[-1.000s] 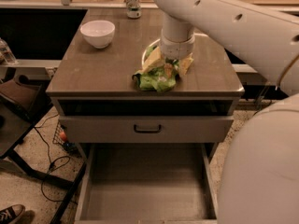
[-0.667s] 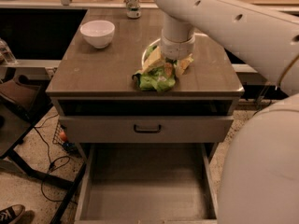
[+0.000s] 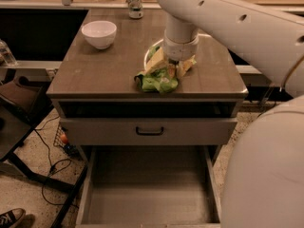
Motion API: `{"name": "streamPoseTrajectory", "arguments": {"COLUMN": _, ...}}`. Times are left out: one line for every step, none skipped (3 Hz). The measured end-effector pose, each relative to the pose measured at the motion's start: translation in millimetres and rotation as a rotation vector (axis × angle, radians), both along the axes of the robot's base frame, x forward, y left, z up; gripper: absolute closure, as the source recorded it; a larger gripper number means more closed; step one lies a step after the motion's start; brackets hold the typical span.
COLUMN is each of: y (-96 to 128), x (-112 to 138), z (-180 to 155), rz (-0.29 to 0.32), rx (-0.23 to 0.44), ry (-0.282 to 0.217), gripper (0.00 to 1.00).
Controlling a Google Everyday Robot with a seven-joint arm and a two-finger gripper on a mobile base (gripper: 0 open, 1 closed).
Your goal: Place green rice chip bag into middle drawer
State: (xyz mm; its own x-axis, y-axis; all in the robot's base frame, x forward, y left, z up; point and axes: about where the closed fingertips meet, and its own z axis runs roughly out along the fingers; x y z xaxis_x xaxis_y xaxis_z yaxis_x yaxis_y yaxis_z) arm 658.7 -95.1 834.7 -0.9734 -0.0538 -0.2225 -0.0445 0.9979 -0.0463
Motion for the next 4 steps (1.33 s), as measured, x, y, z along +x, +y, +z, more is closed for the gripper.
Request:
{"name": "streamPoseTrajectory", "arguments": {"y": -12.8, "x": -1.1, "z": 6.7, "rz": -0.027, "rx": 0.005, "ry": -0.017, "gripper": 1.00}}
{"name": "streamPoseTrajectory", "arguments": {"y": -38.1, "x": -12.5, "z": 24.4, "rz": -0.073, "rx": 0.012, "ry": -0.068, "gripper": 1.00}}
{"name": "streamPoseTrajectory", "arguments": {"y": -68.8, "x": -39.8, "z": 44.7, "rz": -0.119, "rx": -0.001, "ry": -0.123, "gripper": 1.00}}
{"name": "streamPoseTrajectory", "arguments": {"y": -101.5, "x": -82.8, "z": 44.8, "rz": -0.151, "rx": -0.022, "ry": -0.119, "gripper": 1.00}}
